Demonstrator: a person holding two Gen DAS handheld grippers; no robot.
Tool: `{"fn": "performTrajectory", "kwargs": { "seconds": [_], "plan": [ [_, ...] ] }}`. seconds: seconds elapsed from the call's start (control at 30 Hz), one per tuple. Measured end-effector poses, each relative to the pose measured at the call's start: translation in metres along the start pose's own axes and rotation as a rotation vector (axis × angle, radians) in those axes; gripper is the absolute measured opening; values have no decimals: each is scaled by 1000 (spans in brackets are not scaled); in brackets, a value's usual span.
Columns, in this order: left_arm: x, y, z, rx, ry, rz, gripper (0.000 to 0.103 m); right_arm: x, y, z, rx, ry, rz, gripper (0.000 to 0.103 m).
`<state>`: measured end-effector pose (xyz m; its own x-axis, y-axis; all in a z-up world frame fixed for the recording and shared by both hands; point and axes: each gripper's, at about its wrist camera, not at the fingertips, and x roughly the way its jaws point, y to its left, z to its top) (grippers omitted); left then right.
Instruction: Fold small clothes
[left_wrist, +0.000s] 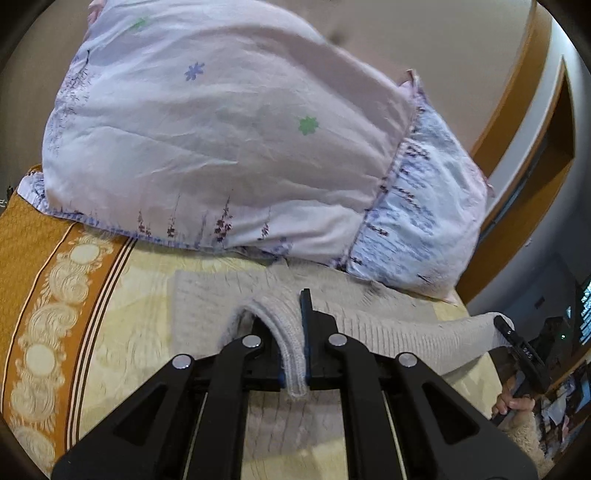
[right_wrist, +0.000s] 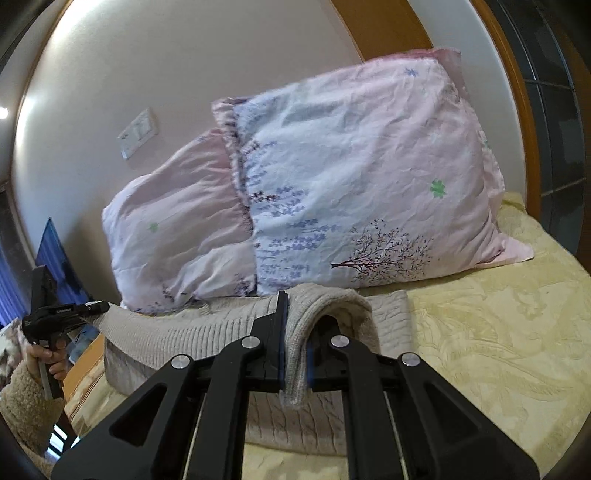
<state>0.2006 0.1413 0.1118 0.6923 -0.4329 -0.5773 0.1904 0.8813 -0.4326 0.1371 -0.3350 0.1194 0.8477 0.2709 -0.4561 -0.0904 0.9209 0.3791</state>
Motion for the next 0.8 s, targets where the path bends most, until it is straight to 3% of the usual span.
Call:
{"fn": "performTrajectory", "kwargs": {
  "seconds": [0.3, 0.53, 0.73, 0.8],
  "plan": [
    [77, 40, 7, -111, 117, 24, 6, 67, -25, -5, 96, 127, -57, 8],
    [100, 58, 9, -198, 120, -8, 6, 95, -42, -5, 156, 159, -85, 8],
    [127, 72, 4, -301, 163, -7, 7, 127, -55, -9, 216, 260, -150, 8],
    [129, 73, 3, -323, 165, -6, 8, 133, -60, -7, 262, 286, -147, 14]
  ]
}}
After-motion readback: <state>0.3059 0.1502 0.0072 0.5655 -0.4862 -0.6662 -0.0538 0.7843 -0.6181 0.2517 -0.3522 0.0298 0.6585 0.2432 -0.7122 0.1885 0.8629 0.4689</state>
